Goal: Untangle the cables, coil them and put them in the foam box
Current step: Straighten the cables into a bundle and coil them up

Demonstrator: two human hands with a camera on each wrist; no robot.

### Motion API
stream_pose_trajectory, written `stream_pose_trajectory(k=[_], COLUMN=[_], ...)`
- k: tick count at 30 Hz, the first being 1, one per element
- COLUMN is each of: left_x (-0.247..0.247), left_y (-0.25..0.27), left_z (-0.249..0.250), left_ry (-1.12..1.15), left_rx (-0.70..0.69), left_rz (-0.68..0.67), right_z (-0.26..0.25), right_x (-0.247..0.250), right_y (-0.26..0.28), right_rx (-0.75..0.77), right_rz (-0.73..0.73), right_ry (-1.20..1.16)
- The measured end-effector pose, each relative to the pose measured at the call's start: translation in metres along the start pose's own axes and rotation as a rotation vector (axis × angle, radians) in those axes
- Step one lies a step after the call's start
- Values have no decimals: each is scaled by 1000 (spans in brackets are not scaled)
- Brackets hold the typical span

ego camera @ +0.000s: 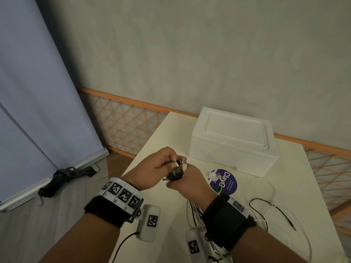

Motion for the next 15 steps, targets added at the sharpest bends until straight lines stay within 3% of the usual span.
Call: stream_pose_trajectory(k=[4,7,11,15], left_x=[2,-2,-11,-15], left_y=[1,2,2,-4], left_z=[-8,-15,2,0], left_ry=[441,603,305,119], left_rx=[-33,-47,-108,-81], left_rz=[241,300,267,184], right_z=[-3,-9,-16,-25], right_x=[-7,-10,-7,-4], right_y=[-1,0,0,1], right_rx=[-8,31,129,191], right_rz=[-31,-66,-35,-41], right_ry=[7,35,69,62])
Point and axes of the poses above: each hand's wrist, its own y-axis away from the middle knuckle, its own x-axis out of the back of the hand, z = x × y, the point moved 10 cm from there along -y, towards the middle knuckle, and after that the axes turned 7 degrees about x, right-handed, at the moved point
